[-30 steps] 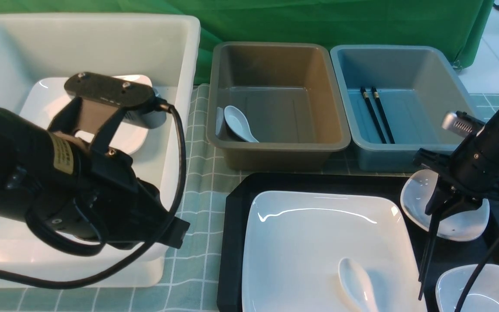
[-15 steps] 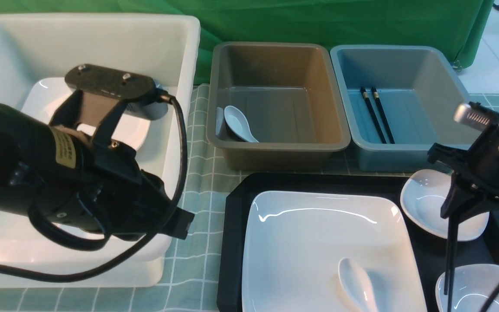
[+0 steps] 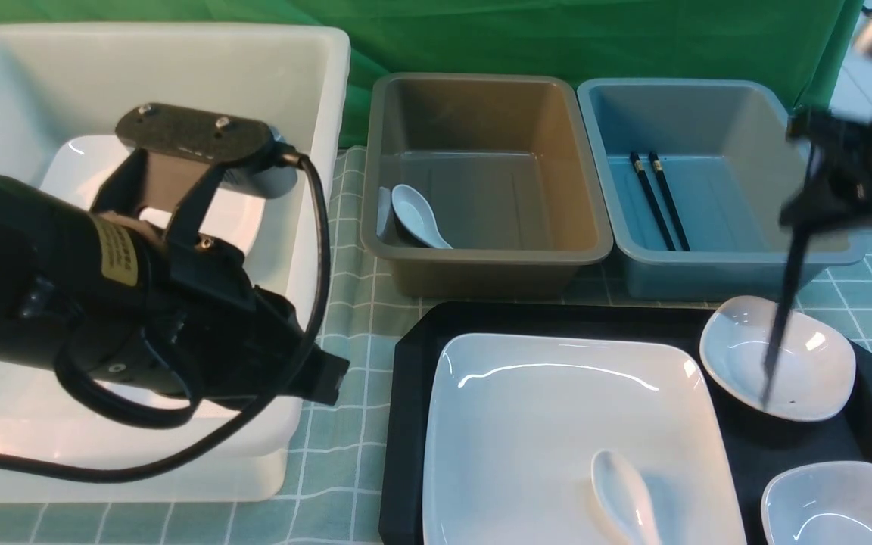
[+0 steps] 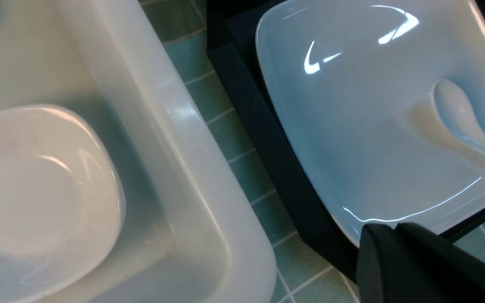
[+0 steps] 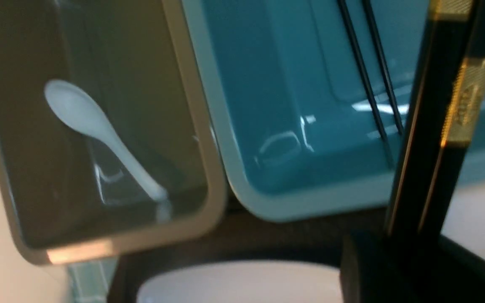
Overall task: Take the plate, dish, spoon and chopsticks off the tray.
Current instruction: Use the right arm to put the chopsticks into the small storage box on the right
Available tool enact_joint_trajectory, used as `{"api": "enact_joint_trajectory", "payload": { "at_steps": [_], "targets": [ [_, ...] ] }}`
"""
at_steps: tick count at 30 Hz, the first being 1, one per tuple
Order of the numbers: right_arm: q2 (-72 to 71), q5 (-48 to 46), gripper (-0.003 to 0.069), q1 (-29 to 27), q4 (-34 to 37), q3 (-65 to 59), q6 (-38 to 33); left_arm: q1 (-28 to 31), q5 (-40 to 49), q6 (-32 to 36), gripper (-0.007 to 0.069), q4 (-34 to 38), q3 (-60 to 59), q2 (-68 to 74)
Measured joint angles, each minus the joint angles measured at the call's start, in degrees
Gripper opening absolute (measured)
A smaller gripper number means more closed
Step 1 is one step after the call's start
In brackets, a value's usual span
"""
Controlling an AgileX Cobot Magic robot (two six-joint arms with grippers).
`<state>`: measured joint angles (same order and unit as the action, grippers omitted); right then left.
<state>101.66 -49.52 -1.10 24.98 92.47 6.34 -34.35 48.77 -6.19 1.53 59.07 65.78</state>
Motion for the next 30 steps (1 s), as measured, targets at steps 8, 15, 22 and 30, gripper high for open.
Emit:
{"api": "enact_joint_trajectory", "payload": {
  "at_steps": [8,15,22,30],
  "targets": [
    [16.0,0.37,0.0144,-0.81,1.41,21.01,0.27,0.0,0.0,0.0,0.001,3.75,0.0,0.0],
    [27.65,5.38,0.0144,-0.86,1.55,34.11,1.61,0.0,0.06,0.0,0.001,6.07,0.0,0.0],
    [32.27,11.9,0.0144,-0.15,-1.46,35.97,-0.99,0.0,0.87,0.0,0.001,6.07,0.0,0.03],
    [32.57,8.38,0.0274,3.17,-5.26,36.04,-5.52,0.0,1.34,-0.05,0.001,6.07,0.0,0.03]
  ]
}}
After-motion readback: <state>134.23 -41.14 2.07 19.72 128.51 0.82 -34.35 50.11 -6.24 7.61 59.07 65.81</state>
